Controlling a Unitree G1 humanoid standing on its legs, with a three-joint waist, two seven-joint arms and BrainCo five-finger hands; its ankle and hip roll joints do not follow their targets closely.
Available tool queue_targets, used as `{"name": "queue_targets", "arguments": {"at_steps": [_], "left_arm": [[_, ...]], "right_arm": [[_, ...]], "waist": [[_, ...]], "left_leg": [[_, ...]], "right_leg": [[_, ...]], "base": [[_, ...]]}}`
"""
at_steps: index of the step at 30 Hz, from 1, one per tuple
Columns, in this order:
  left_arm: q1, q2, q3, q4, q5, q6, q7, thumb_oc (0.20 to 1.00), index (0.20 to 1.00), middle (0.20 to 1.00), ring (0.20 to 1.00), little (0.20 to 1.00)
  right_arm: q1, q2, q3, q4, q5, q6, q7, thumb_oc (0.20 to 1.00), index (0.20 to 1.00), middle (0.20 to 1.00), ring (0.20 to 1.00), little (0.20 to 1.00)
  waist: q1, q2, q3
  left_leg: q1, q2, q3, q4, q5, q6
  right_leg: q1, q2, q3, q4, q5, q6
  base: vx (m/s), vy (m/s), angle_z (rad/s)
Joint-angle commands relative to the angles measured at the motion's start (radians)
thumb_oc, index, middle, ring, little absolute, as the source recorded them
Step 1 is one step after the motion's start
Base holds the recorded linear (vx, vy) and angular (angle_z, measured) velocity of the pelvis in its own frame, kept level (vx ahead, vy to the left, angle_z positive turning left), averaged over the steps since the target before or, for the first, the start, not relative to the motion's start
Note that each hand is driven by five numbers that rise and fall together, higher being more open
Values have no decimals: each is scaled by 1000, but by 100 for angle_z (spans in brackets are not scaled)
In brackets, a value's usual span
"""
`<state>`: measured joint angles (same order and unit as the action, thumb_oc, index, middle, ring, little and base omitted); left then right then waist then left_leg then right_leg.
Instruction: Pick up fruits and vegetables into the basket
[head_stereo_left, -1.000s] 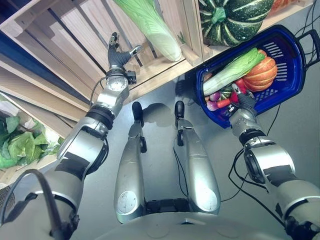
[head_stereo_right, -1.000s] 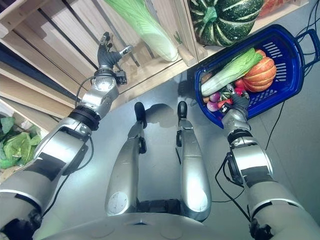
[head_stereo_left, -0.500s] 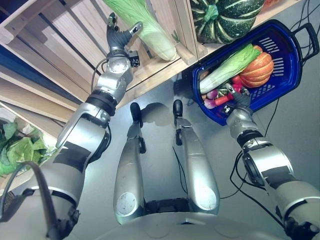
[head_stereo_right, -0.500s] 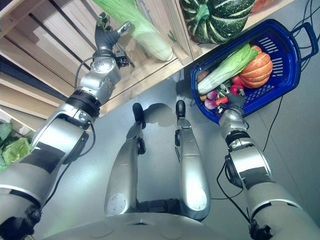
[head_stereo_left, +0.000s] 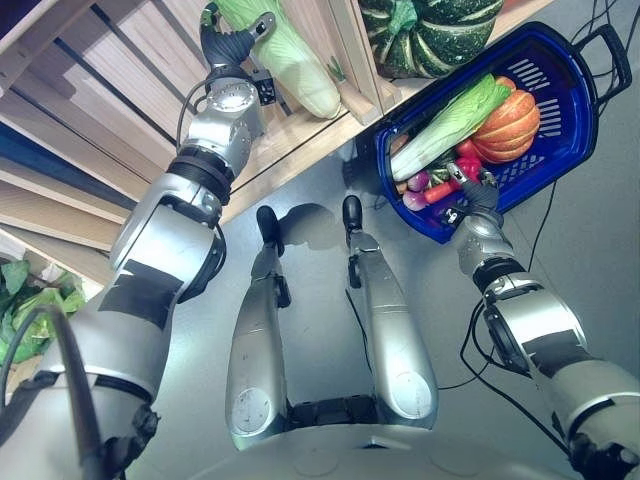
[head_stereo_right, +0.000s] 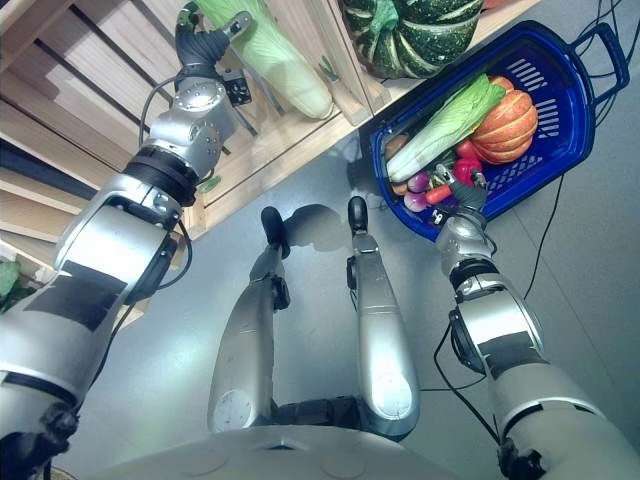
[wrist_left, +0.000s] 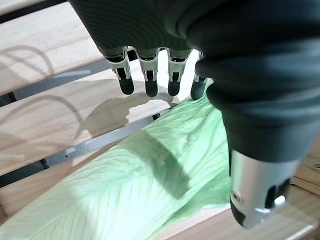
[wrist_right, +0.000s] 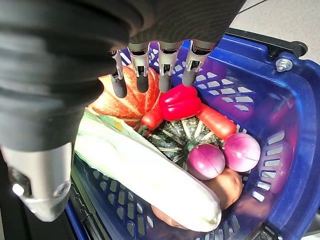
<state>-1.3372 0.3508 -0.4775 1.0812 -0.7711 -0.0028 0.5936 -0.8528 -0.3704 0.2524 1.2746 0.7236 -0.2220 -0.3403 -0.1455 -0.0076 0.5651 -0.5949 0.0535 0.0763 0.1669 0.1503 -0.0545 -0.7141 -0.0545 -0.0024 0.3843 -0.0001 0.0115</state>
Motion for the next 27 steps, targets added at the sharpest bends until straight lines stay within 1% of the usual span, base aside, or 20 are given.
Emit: {"name": "queue_targets", "arguments": {"at_steps": [1, 5, 9, 16, 18, 21, 22, 27], "left_arm": [[-89, 7, 26, 106, -52, -15, -13, 1000, 1000, 1000, 1000, 1000], [-111, 11, 29, 154, -82, -1, -18, 1000, 1000, 1000, 1000, 1000], [-119, 13, 26, 182, -55, 18, -7, 1000, 1000, 1000, 1000, 1000], [-132, 11, 14, 230, -33, 44, -17, 1000, 1000, 1000, 1000, 1000], [-132, 7, 13, 238, -49, 48, -24, 1000, 1000, 1000, 1000, 1000], [-132, -2, 10, 242, -57, 60, -59, 1000, 1000, 1000, 1000, 1000], [-131, -7, 6, 242, -56, 74, -68, 1000, 1000, 1000, 1000, 1000], [-137, -19, -15, 242, -9, 111, -93, 1000, 1000, 1000, 1000, 1000]], "right_arm": [[15, -20, 37, 2, -9, -46, -1, 1000, 1000, 1000, 1000, 1000], [7, -19, 47, 5, -11, -58, -3, 1000, 1000, 1000, 1000, 1000], [3, -17, 53, 2, -8, -61, -6, 1000, 1000, 1000, 1000, 1000], [-13, -14, 63, 2, 3, -69, -5, 1000, 1000, 1000, 1000, 1000], [-14, -13, 67, -1, 6, -74, -6, 1000, 1000, 1000, 1000, 1000], [-17, -7, 68, -4, 2, -77, -13, 1000, 1000, 1000, 1000, 1000], [-17, -7, 69, -5, 3, -76, -14, 1000, 1000, 1000, 1000, 1000], [-27, -9, 72, -7, 0, -67, -12, 1000, 1000, 1000, 1000, 1000]], "waist": [[-15, -20, -45], [-22, -18, -45], [-25, -20, -45], [-29, -23, -45], [-31, -24, -45], [-33, -23, -45], [-34, -23, -45], [-38, -23, -45]], "left_leg": [[-66, -20, -12, 109, -126, -9], [-77, -17, -7, 110, -124, -11], [-83, -17, -6, 110, -123, -12], [-98, -12, -5, 110, -118, -14], [-103, -12, -3, 108, -117, -15], [-111, -10, -3, 111, -116, -16], [-112, -9, -2, 111, -116, -16], [-116, -6, 1, 111, -114, -15]], "right_leg": [[22, 17, -44, -62, -10, 28], [7, 17, -42, -56, -11, 27], [1, 18, -41, -55, -11, 27], [-16, 20, -40, -55, -8, 27], [-21, 21, -39, -57, -7, 28], [-29, 21, -38, -55, -6, 29], [-31, 21, -37, -55, -6, 29], [-38, 22, -35, -54, -2, 30]], "base": [[0, 0, 0], [13, 3, -4], [7, -5, -3], [2, -4, -1], [0, 0, 0], [0, -2, -1], [0, 0, 0], [0, 0, 0]]}}
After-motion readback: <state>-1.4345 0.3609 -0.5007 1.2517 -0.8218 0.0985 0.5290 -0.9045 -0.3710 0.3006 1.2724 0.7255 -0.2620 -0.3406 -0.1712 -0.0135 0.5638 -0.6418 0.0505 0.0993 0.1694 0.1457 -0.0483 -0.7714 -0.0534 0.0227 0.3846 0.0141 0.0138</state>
